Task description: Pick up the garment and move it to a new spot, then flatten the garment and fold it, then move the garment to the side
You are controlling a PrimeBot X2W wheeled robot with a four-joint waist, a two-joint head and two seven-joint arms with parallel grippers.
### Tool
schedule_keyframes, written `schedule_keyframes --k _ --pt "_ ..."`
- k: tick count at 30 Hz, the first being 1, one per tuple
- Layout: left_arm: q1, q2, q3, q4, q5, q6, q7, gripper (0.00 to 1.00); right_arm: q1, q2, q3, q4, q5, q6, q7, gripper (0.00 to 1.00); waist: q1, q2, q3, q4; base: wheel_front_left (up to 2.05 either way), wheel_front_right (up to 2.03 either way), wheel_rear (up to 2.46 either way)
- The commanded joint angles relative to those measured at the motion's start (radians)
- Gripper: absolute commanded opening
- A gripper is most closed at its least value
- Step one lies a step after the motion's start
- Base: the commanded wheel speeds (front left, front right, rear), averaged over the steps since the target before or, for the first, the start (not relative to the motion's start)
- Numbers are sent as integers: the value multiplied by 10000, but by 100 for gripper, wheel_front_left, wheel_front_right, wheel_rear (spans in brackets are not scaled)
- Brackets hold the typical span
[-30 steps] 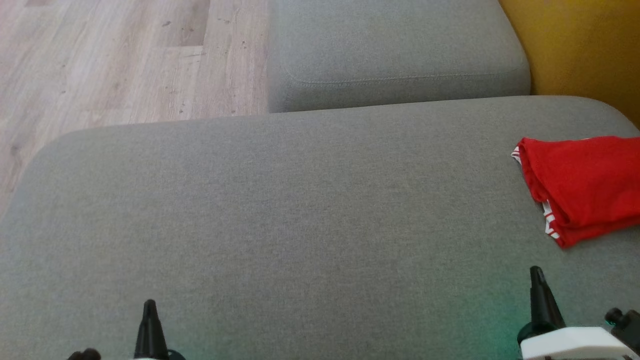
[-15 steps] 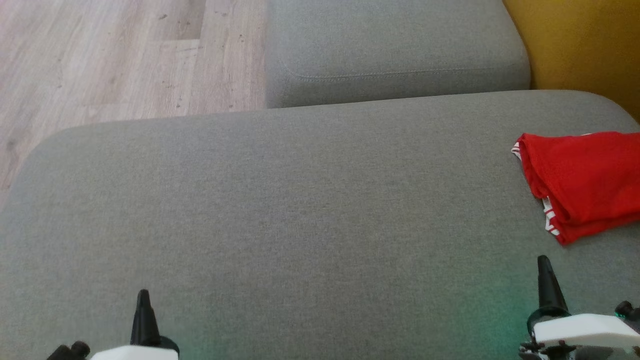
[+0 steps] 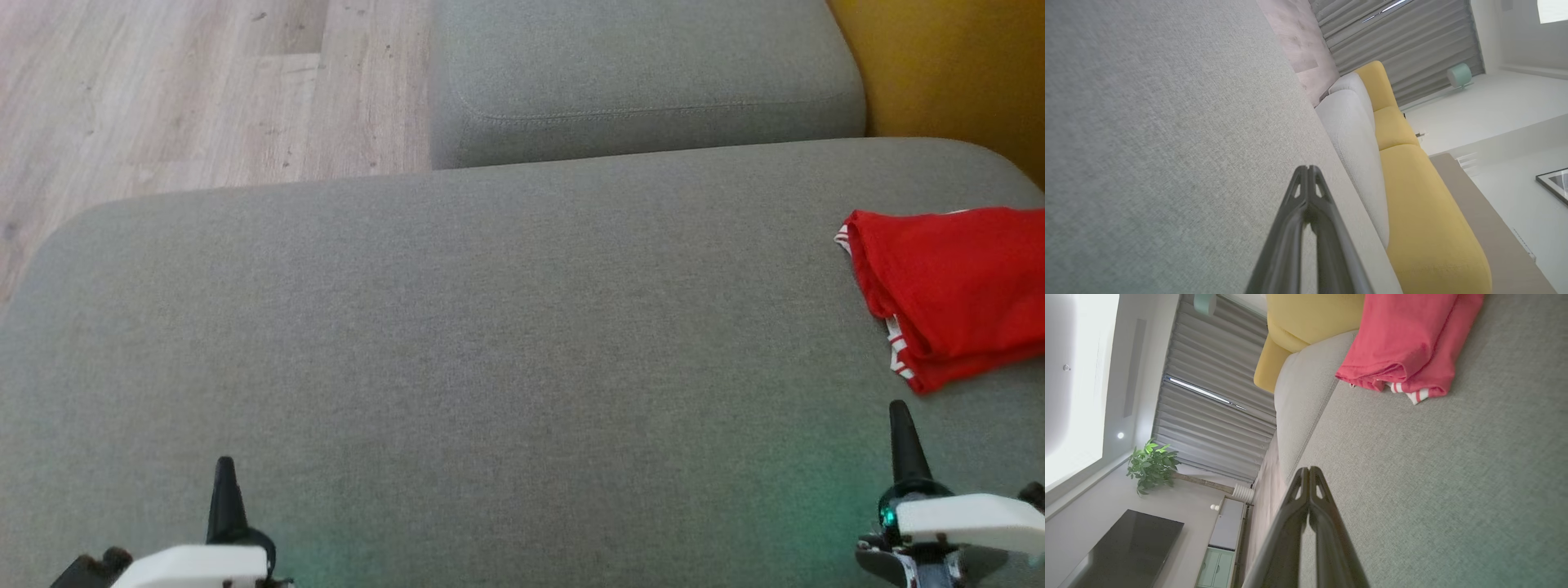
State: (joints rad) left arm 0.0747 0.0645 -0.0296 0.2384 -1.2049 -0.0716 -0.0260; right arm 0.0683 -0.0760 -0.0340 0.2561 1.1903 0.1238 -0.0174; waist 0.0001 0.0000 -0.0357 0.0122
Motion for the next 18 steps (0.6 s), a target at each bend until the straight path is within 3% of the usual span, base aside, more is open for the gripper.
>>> schedule_keyframes --k 1,18 --pt "-679 136 343 -272 -238 -79 62 0 -669 -27 94 -305 271 50 38 0 -1 0 10 -3 0 0 0" --pt "-1207 123 693 -119 -2165 -320 558 0 -1173 15 -200 -222 2220 59 534 0 -1 0 189 -59 0 0 0"
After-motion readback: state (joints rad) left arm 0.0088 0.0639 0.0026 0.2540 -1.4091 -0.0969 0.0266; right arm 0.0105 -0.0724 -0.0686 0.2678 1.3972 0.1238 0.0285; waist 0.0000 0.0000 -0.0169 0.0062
